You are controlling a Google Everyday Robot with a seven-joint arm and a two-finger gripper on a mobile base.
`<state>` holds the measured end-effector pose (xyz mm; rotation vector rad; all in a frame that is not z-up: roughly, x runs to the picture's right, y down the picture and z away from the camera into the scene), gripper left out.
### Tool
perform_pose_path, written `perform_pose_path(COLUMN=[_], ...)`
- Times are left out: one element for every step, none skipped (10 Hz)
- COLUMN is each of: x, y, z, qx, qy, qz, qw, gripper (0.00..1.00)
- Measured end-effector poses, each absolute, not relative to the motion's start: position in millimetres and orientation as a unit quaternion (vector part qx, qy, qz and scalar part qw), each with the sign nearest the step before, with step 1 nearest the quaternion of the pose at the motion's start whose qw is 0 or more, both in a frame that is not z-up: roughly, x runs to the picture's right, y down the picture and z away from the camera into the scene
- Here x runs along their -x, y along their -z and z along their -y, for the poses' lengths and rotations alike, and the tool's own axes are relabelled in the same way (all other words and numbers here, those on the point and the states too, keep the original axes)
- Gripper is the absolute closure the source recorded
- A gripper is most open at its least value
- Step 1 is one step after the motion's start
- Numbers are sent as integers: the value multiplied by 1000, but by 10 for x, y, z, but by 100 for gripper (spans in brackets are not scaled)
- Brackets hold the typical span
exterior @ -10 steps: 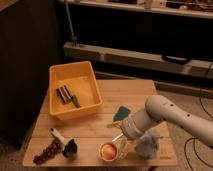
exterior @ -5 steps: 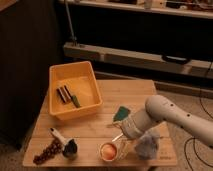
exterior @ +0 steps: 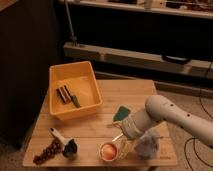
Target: Wipe table surface with eraser
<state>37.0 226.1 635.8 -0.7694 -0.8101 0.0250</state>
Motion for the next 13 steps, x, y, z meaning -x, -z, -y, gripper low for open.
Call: perform_pose_path(x=[-369,-370,-369,-370,-370,-370,-370,-374,-379,-351,-313,-240,-175], y=[-6358,-6358,-6358,-6358,-6358,-6358,-6358,-6361,-6363,-6379,-6408,-6464,-6510], z=[-2261,-2261,-2261,-2261,-2261,-2261,-2261,-2254,-2239,-2142,-1998,-1761,-1572], qx=[365,365,365,365,365,365,365,364,365,356,344,322,303], qy=[-12,-12,-12,-12,-12,-12,-12,-11,-7,16,49,96,140], qz=[384,384,384,384,384,384,384,384,381,382,388,398,407], qw=[848,848,848,848,848,848,848,848,850,852,854,853,850], gripper=[20,20,20,20,20,20,20,20,20,20,20,20,20])
